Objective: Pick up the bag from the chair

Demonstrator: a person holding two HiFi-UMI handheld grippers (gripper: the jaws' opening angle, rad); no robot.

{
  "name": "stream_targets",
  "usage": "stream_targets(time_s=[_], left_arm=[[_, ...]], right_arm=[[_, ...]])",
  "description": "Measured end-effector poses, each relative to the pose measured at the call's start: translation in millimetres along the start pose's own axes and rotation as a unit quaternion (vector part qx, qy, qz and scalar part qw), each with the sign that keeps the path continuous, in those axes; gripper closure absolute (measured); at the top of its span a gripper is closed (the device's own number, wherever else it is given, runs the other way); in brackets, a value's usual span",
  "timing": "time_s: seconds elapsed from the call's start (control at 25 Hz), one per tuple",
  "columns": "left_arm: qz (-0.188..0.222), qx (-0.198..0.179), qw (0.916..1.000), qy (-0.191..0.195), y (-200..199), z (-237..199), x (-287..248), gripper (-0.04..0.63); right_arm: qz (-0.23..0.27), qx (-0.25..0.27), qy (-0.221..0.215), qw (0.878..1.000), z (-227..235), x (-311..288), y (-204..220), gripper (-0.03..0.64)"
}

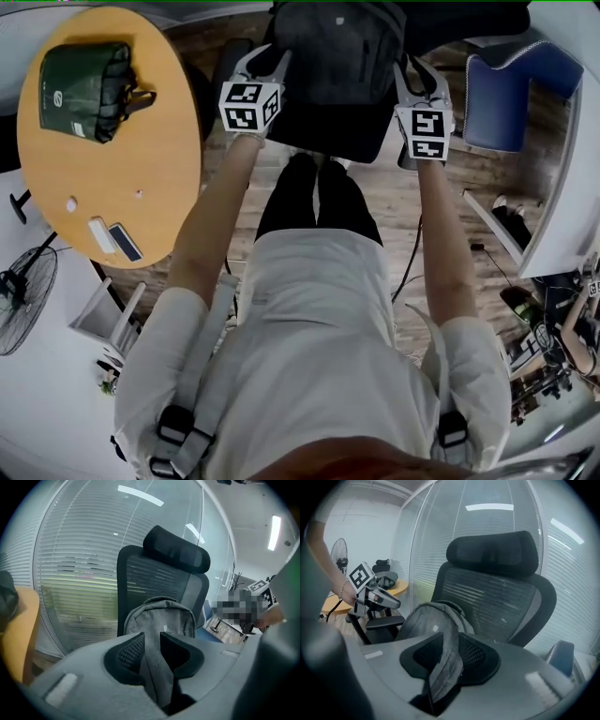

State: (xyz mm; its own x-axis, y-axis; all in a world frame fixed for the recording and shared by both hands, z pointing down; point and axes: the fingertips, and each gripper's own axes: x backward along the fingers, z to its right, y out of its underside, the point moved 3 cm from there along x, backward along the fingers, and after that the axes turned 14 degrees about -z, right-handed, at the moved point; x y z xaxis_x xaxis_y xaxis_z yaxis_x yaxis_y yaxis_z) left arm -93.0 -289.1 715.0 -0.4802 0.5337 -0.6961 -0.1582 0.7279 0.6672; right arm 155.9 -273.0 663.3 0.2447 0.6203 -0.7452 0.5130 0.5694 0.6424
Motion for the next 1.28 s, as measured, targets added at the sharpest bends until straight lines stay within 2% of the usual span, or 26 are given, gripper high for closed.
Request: stream_targets(time_s=[0.52,0.76,0.96,1.12,1.28], left_arm=[[-0.053,0.035,0.9979,-0.010,33,-41,-58,0.429],[-0.057,0.061,0.9965,0.000,43,-53,-80,0.401],[-0.051,0.060,0.9968,0.009,41,-57,-91,0.359],[-0.050,0.056,0.9971,0.014,34,-57,-101,0.357],[-0.065,0.040,0.9970,0.013,35,-56,-111,0.366]], right_arm=[[-0.063,-0.030,-0.010,0.998,30,-74,57,0.486],[-0.073,-0.019,-0.023,0.997,26,-100,70,0.463],[-0.076,-0.022,-0.024,0.997,24,-116,70,0.435],[-0.074,-0.020,-0.020,0.997,28,-125,68,0.436],[-0.077,-0.018,-0.009,0.997,28,-130,68,0.446]])
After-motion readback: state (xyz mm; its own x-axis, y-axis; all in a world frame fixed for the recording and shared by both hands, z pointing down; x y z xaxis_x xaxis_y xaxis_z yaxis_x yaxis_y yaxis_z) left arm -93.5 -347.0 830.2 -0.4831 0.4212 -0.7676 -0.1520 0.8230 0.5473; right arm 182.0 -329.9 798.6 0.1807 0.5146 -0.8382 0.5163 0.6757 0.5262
